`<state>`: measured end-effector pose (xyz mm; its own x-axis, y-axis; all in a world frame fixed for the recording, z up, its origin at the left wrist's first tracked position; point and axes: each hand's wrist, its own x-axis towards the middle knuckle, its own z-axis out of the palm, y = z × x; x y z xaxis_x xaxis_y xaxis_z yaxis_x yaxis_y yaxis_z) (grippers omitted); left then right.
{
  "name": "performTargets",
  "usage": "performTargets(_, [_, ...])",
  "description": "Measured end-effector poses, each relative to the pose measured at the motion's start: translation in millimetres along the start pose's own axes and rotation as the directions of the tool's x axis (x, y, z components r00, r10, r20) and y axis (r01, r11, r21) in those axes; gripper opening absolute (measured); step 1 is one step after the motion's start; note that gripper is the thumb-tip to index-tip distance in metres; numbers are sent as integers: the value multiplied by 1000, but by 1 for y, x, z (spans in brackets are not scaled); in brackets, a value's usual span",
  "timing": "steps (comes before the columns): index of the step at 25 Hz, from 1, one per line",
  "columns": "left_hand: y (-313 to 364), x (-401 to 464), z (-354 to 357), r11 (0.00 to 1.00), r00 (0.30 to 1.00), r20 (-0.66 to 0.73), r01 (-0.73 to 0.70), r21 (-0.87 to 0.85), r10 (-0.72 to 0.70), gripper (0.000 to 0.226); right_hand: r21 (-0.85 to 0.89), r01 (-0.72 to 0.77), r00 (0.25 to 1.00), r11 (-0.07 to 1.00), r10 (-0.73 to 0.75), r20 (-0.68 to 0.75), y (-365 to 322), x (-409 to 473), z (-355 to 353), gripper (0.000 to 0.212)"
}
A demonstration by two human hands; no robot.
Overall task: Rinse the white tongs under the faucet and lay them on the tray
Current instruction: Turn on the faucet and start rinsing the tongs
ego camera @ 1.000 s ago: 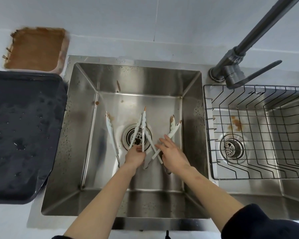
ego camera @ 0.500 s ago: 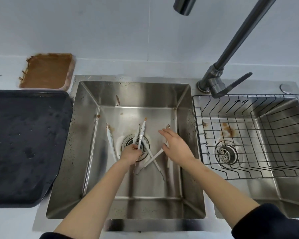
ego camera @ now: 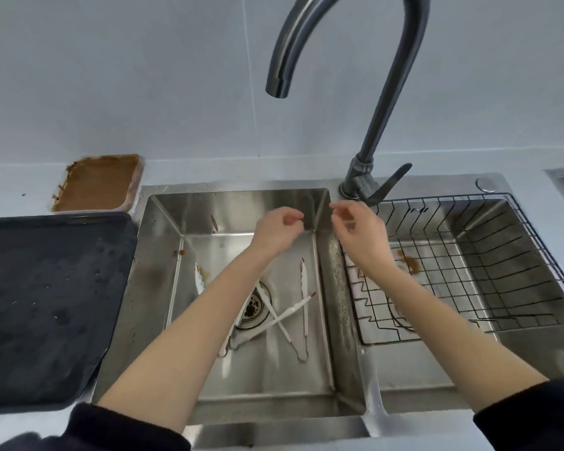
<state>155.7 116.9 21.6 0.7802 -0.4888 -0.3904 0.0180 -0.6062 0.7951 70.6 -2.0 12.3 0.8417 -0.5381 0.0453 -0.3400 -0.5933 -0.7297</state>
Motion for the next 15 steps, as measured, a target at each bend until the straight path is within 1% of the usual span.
performTargets(2, [25,1,6,994,994,-17,-105,35,106,30,57,-24,994,998,30,-107,1,7,-19,25])
performTargets(5, [53,0,17,969,971,-38,-231,87,235,31,157,-52,957,986,94,-274,3,16,-42,22])
performTargets(8, [73,0,34,944,949,-39,-305,128,312,35,178,-73,922,981,135,-364,8,25,-59,29])
performTargets(10, [83,1,48,935,943,-26,-324,141,331,38,158,-105,925,982,154,-346,14,30,-68,38])
performTargets(12, [91,4,61,937,946,2,-322,139,324,41,117,-126,947,985,155,-282,22,35,-75,44])
performTargets(15, [99,12,77,938,950,31,-312,148,311,44,74,-120,968,990,133,-212,32,43,-83,42])
